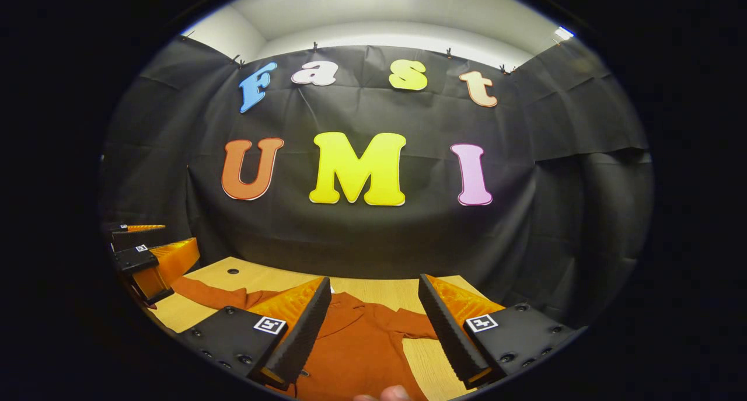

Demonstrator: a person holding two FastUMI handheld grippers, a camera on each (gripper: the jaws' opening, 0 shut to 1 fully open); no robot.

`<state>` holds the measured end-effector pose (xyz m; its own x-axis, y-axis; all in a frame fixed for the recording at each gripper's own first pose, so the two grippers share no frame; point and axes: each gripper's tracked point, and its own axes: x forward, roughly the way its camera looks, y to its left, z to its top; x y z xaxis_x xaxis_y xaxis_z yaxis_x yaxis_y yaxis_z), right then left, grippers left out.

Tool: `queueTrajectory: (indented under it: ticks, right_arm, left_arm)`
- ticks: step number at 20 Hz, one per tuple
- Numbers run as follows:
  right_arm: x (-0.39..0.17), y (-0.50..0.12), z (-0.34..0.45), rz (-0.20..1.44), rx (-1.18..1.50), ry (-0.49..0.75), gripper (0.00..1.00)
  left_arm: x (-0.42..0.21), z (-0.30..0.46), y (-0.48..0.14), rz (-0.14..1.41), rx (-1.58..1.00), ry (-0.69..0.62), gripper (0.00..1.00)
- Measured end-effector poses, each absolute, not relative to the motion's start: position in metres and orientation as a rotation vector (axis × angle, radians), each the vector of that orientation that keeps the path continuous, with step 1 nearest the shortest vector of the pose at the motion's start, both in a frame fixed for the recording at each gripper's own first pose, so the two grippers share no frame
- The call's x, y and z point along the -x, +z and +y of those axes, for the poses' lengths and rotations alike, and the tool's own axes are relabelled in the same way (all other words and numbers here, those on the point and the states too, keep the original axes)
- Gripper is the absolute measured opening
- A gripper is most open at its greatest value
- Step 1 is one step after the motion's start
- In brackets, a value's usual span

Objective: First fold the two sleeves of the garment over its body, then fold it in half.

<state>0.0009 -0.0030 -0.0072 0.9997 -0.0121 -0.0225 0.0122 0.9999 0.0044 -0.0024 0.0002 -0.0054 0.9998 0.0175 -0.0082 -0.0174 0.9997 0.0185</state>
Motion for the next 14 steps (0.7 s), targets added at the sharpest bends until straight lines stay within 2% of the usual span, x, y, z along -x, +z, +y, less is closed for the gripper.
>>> queueTrajectory:
  ticks: [7,8,9,14]
  right_arm:
    - [0.0005,-0.0047,-0.0056,0.019,0.0,-0.013,0.93]
    - [0.0013,-0.0038,-0.0076,0.016,-0.001,-0.016,0.93]
    - [0.0012,-0.0021,-0.0089,0.014,-0.003,-0.017,0.93]
    - [0.0034,-0.0001,-0.0118,0.014,-0.011,-0.02,0.93]
  left_arm:
    - [0.0032,0.0027,-0.0063,0.013,-0.013,0.026,0.98]
    - [0.0036,0.0032,-0.0059,0.014,-0.009,0.03,1.0]
    - [0.0037,0.0032,-0.006,0.014,-0.008,0.032,0.98]
    - [0.0071,0.0014,-0.0026,0.003,-0.005,0.029,0.98]
